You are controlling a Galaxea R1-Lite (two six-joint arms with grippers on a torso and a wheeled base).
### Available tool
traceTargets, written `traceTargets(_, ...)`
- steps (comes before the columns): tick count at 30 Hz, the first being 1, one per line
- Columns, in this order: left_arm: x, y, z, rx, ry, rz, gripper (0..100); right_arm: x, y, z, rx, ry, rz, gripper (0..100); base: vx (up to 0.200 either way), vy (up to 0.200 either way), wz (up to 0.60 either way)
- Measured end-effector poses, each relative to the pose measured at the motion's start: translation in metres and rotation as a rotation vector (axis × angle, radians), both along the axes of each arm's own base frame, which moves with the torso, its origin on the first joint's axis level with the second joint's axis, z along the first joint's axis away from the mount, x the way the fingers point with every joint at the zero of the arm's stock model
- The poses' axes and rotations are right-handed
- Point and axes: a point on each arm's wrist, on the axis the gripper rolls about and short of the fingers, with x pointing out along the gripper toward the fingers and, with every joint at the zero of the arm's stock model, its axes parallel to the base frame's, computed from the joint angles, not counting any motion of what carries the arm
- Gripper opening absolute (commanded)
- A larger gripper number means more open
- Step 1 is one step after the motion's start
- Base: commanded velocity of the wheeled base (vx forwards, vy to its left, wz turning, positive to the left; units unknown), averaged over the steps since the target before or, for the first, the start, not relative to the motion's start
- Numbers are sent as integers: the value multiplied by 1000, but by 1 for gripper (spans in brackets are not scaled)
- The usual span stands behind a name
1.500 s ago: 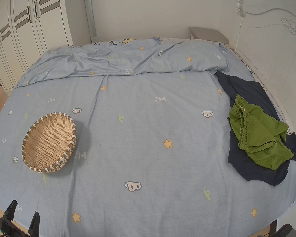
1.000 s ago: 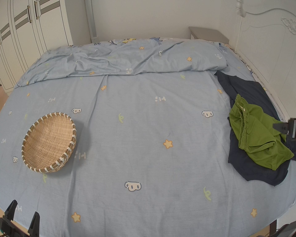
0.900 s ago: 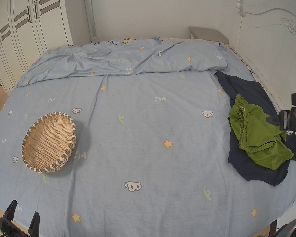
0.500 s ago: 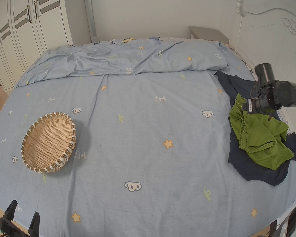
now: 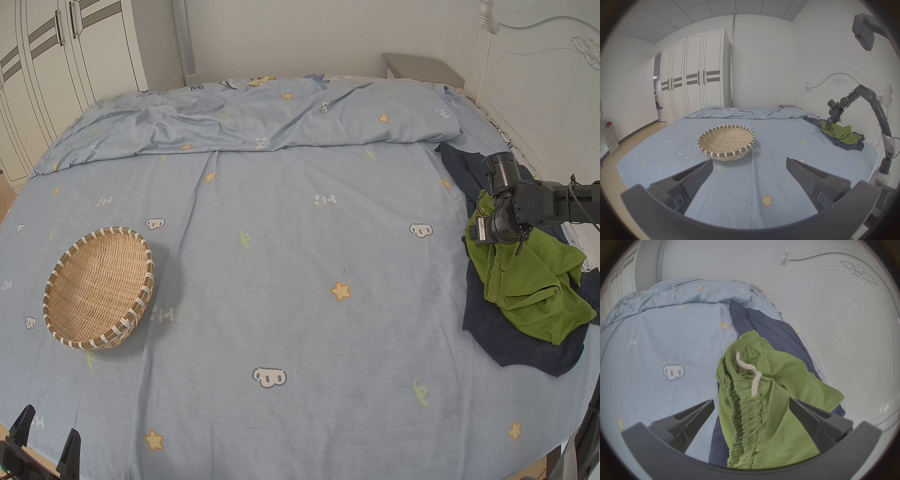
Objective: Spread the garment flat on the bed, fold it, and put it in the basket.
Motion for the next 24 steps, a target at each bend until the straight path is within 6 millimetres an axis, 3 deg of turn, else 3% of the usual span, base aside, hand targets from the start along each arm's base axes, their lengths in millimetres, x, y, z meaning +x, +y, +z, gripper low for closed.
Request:
traceTargets(5,0,0,0,0,0,1,100,6,-3,-8,2,11,-15,100,0,0,0)
traceTargets(6,0,0,0,0,0,1,100,7,-4,-10,2,14,-16,0,0,0,0)
traceTargets(24,0,0,0,0,0,0,100,9,0,-10,7,17,-7,0,0,0,0)
